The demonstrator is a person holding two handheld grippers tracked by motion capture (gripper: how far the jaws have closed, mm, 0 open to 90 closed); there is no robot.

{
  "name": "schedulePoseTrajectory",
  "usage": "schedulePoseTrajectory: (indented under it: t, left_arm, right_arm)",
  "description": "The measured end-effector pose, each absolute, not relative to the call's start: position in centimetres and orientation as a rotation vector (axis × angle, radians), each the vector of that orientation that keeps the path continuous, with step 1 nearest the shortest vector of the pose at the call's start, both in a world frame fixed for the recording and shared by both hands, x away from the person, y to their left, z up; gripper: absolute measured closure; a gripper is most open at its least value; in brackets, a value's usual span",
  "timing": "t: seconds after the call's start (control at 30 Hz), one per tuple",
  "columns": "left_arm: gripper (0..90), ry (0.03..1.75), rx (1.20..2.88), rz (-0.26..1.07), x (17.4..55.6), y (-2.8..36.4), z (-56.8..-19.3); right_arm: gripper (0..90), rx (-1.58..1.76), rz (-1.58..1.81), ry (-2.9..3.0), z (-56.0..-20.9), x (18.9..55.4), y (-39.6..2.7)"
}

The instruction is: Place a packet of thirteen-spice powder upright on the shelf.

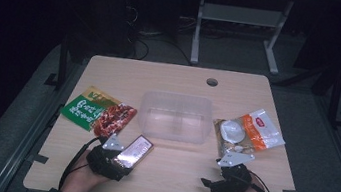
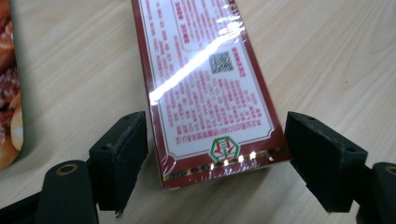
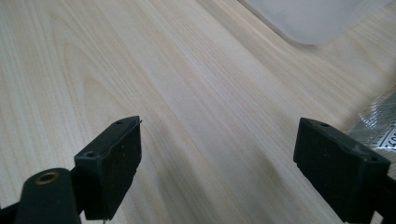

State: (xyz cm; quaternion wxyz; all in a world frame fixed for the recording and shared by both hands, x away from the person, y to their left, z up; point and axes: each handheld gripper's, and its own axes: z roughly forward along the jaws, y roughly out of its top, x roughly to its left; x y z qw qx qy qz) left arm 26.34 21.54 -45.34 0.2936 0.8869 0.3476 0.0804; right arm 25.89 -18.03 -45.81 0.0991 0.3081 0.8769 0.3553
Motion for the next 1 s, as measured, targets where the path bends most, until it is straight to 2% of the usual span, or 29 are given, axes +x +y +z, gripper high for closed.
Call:
schedulePoseTrajectory:
  t: [0.2, 0.43, 0.7, 0.8, 1.0]
  left_arm:
    - [22.6, 0.917, 2.394, 0.234, 26.29, 21.25, -45.58]
    - [27.1, 0.920, 2.421, 0.265, 26.43, 21.46, -45.45]
    - [25.6, 0.918, 2.419, 0.268, 26.66, 21.44, -45.51]
    - [29.3, 0.918, 2.423, 0.266, 26.65, 21.44, -45.40]
    - [31.1, 0.910, 2.430, 0.258, 26.83, 21.54, -45.33]
  right_arm:
    - [14.6, 0.917, 1.049, 2.595, -45.81, 25.86, -18.01]
    - [14.6, 0.912, 1.049, 2.594, -45.82, 25.90, -18.01]
    - [14.7, 0.914, 1.044, 2.596, -45.84, 25.91, -18.00]
    - [14.7, 0.917, 1.043, 2.597, -45.84, 25.92, -18.00]
    - [14.8, 0.915, 1.038, 2.597, -45.85, 25.91, -18.00]
